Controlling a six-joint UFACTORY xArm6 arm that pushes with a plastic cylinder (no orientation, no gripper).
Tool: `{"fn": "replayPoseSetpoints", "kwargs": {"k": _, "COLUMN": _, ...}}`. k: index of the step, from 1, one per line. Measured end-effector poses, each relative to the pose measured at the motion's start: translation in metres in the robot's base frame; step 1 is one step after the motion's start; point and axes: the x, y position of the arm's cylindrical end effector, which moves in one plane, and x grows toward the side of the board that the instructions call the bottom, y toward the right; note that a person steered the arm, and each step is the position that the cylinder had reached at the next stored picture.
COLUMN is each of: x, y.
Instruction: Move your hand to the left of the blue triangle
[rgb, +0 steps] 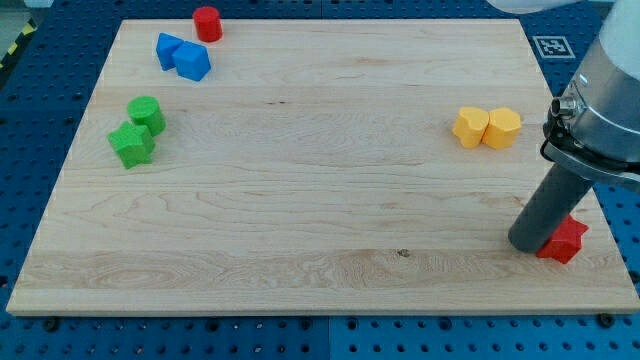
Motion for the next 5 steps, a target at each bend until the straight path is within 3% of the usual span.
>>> {"fn": "replayPoseSetpoints", "kwargs": {"k": 2, "x": -0.005, "y": -0.015}}
{"fn": "replayPoseSetpoints", "kwargs": {"k": 3, "x": -0.029, "y": -0.064}}
{"fn": "replayPoseSetpoints", "kwargs": {"k": 5, "x": -0.118, "y": -0.162}}
